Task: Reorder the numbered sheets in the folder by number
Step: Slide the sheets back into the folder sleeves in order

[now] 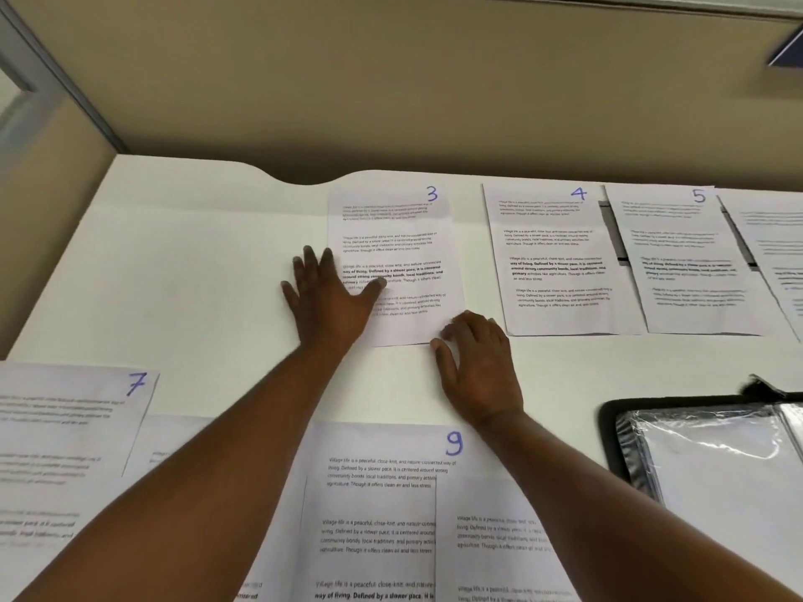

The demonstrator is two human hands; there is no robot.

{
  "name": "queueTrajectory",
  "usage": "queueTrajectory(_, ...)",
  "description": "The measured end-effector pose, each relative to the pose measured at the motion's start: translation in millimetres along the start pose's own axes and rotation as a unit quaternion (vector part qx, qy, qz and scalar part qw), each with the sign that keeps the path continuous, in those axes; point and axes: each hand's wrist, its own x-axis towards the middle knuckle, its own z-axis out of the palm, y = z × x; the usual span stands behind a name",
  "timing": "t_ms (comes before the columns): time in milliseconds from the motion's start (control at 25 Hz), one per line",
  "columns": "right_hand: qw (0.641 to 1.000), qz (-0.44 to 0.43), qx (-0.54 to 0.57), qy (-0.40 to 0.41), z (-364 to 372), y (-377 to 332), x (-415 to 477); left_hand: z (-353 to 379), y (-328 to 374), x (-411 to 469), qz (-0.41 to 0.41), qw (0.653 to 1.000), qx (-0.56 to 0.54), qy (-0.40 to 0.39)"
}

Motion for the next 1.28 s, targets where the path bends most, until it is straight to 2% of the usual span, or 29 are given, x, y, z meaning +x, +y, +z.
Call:
queueTrajectory(120,0.998,0.057,0.030,0.024,0.1,-1.4,0.6,5.6,-18.2,6.2,0.000,0.999,0.050,-0.014)
queueTrajectory(240,0.998,0.052,-0.024,-0.037,5.4,-0.3,0.5,11.4,-26.5,-1.7,0.071,0.996,0.056,-0.010)
queueTrajectory(400,0.997,0.019,-0.045,-0.054,4.2,-1.7,-0.8,8.2,-27.6,-7.6,0.084,0.995,-0.057,-0.007)
queueTrajectory(600,0.998,0.016,-0.039,-0.038,4.5,-4.1,-0.9,0.7,-13.6,-4.6,-0.039,0.962,-0.269,0.021)
queueTrajectory(720,0.999,0.036,0.015,-0.024,1.9,-1.5,-0.3,-13.3,-4.6,-1.7,-0.124,0.905,-0.407,0.004)
queueTrajectory(840,0.991,0.097,0.096,-0.001,-2.2,-1.0,2.3,-29.1,-5.5,-14.4,-0.144,0.850,-0.506,-0.026)
queueTrajectory(1000,0.969,0.147,0.200,0.011,-13.4,-7.0,-2.2,-54.9,-11.8,-51.0,-0.162,0.833,-0.526,-0.059)
queueTrajectory(1160,0.921,0.246,0.294,0.077,-38.7,-21.2,-4.0,-76.2,-12.3,-86.7,-0.162,0.831,-0.529,-0.065)
queueTrajectory(1280,0.884,0.270,0.364,0.115,-58.1,-28.7,-14.2,-87.0,-8.4,-112.8,-0.155,0.829,-0.533,-0.071)
